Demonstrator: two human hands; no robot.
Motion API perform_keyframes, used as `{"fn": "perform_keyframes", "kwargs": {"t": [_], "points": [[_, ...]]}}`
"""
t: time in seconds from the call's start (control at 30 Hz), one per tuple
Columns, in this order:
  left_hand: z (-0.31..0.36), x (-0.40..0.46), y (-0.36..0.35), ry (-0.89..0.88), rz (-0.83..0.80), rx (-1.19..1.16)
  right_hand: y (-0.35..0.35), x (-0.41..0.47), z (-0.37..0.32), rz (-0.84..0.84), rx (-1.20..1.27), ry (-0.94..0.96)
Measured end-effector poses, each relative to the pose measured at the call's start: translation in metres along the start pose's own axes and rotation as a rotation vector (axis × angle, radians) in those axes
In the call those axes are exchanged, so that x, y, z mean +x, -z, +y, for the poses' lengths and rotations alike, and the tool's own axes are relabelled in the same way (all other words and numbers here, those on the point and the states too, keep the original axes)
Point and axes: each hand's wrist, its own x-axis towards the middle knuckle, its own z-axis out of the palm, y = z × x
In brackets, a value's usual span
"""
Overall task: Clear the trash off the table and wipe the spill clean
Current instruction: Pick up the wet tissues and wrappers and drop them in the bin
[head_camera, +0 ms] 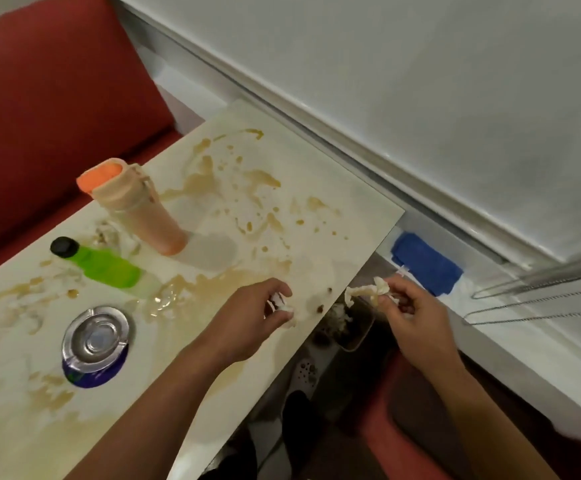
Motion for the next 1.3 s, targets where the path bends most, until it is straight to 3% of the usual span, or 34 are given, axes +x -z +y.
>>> {"fn": "perform_keyframes", "kwargs": {"t": [0.17,0.3,0.63,0.83,1.0,1.17,1.3], "points": [[0.018,0.047,-0.036,0.000,-0.088,0.005,0.009,0.029,0.070,0.034,0.019,-0.133],[0.021,0.074,-0.061,0.016,-0.070,0.027,-0.005,0.054,0.127,0.021,-0.039,-0.226],[0.018,0.110,-0.092,0.024,-0.030,-0.090,-0.064,0.099,0.245,-0.153,-0.229,-0.367],[0.018,0.123,-0.099,0.038,-0.007,-0.168,-0.089,0.113,0.278,-0.225,-0.274,-0.448],[0.018,0.129,-0.107,0.049,-0.023,-0.160,-0.079,0.115,0.259,-0.258,-0.245,-0.443],[0.022,0.131,-0.114,0.123,-0.024,-0.208,-0.044,0.098,0.163,-0.169,0.074,-0.292],[0.028,0.138,-0.117,0.151,-0.016,-0.266,-0.022,0.071,0.104,-0.310,0.291,-0.221]]}}
